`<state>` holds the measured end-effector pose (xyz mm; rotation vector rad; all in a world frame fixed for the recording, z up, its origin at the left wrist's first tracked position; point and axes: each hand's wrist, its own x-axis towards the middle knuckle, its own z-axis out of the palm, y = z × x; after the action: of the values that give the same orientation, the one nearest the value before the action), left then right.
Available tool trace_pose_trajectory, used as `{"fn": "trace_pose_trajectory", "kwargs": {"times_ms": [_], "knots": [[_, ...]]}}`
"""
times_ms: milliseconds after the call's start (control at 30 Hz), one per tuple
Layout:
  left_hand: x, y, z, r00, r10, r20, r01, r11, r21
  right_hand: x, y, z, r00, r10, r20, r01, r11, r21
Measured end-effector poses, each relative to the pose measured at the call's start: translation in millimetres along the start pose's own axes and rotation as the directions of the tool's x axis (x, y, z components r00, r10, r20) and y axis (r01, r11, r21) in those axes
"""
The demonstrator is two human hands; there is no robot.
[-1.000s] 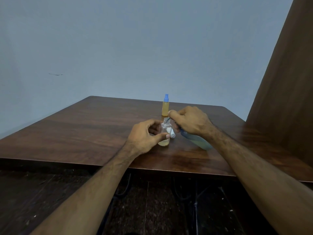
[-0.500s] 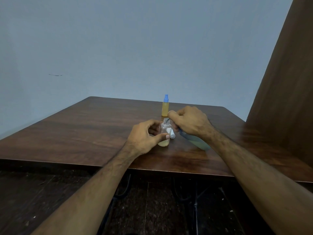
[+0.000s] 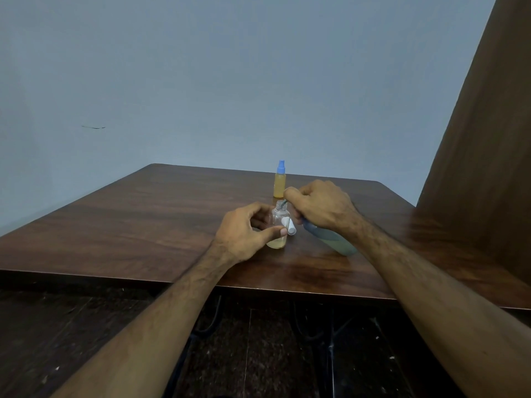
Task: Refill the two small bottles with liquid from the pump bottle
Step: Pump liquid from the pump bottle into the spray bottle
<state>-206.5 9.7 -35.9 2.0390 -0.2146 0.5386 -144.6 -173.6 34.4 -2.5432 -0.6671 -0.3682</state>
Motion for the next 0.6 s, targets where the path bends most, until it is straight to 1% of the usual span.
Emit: {"fn": "trace_pose_trajectory", "kwargs": {"times_ms": [267, 467, 600], "knots": [[0.8, -0.8, -0.2, 1.000, -0.006, -0.008, 0.006, 1.000, -0.005, 3.2, 5.7, 4.0, 0.999, 0.021, -0.039, -0.022, 0.999, -0.027], [1.5, -1.4, 0.9, 1.000, 0.007, -0.008, -0.006, 1.000, 0.017, -0.5, -1.2, -2.4, 1.000, 0.019, 0.023, -0.019, 1.000, 0.010], [1.7, -2.2, 0.6, 1.000, 0.013, -0.008, -0.013, 1.000, 0.022, 1.2, -1.1, -1.8, 0.999, 0.018, 0.026, -0.019, 1.000, 0.018]]}}
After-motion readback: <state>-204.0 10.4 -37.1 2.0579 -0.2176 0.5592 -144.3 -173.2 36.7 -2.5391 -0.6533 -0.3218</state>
